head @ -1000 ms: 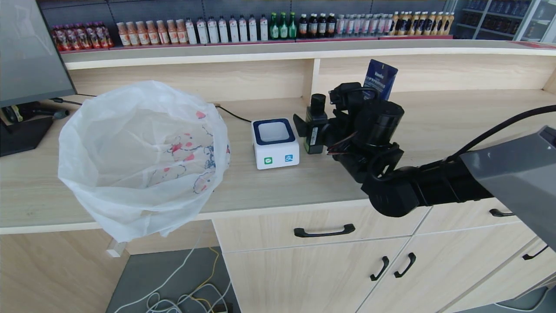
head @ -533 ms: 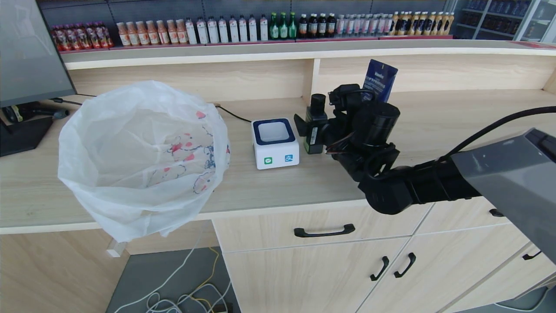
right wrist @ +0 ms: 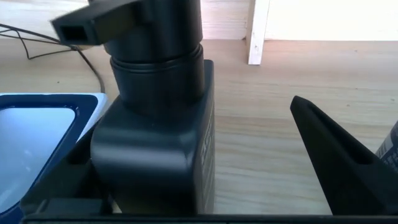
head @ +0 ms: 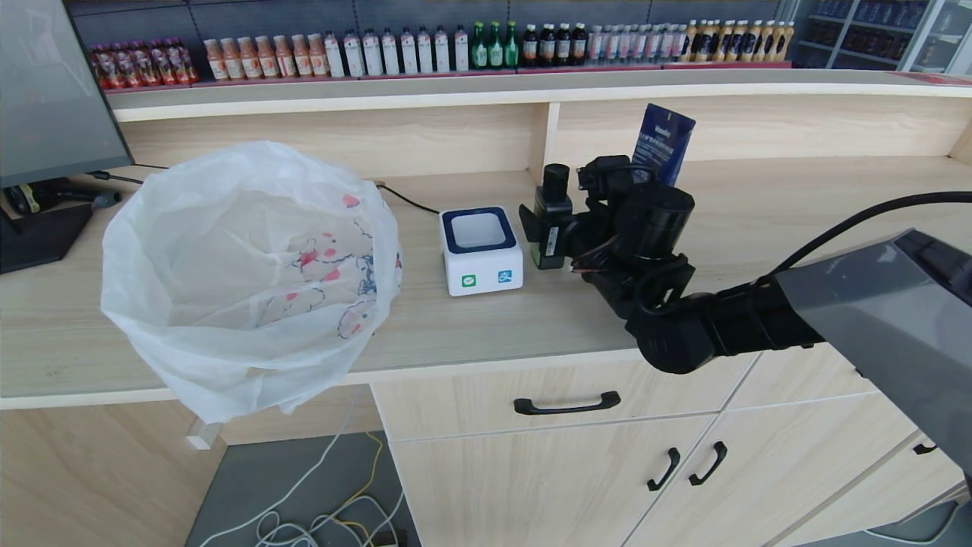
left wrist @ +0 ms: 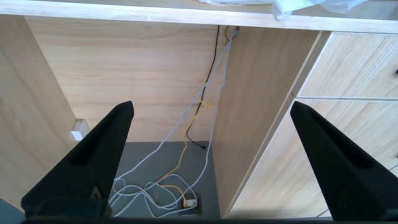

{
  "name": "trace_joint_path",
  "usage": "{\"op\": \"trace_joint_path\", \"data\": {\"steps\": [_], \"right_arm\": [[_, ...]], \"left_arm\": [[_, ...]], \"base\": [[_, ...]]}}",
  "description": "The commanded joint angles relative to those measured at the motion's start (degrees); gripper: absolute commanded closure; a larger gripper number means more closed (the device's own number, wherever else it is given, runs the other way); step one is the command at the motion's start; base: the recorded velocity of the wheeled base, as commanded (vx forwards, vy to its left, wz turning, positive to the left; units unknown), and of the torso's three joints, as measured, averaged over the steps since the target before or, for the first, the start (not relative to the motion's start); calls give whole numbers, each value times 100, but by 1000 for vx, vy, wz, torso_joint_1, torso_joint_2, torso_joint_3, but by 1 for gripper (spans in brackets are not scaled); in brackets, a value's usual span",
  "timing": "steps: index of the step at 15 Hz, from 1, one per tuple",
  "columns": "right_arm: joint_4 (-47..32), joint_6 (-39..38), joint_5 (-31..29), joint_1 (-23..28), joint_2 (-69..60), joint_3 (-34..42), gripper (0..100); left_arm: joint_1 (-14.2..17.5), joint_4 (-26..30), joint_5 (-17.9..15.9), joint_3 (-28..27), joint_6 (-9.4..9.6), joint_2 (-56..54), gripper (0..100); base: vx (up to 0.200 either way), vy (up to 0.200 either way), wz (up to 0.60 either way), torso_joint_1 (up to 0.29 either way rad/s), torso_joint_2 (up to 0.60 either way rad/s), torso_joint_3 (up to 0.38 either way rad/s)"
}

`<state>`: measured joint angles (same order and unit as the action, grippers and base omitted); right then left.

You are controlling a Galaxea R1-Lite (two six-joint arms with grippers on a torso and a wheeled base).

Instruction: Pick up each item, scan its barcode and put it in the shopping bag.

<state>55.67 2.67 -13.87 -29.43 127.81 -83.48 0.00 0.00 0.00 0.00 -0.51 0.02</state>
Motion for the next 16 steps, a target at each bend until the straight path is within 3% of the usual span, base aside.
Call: {"op": "trace_joint_path", "data": {"steps": [1,12,13,16], "right_arm": [[5,-3,-1,25,25,-1,0],[49,-3,-1,95,157,-1,0],[49,-3,-1,86,157,-1,100],[154,5,-10,95,148,7,100]], "left_arm": [[0,0,0,0,-2,-2,0],[0,0,0,0,-2,-2,0],[-9,0,0,0,-2,-2,0],[0,0,0,0,-2,-2,0]], "base": [[0,0,0,0,0,0],[0,0,0,0,0,0],[0,0,0,0,0,0],[0,0,0,0,0,0]]}}
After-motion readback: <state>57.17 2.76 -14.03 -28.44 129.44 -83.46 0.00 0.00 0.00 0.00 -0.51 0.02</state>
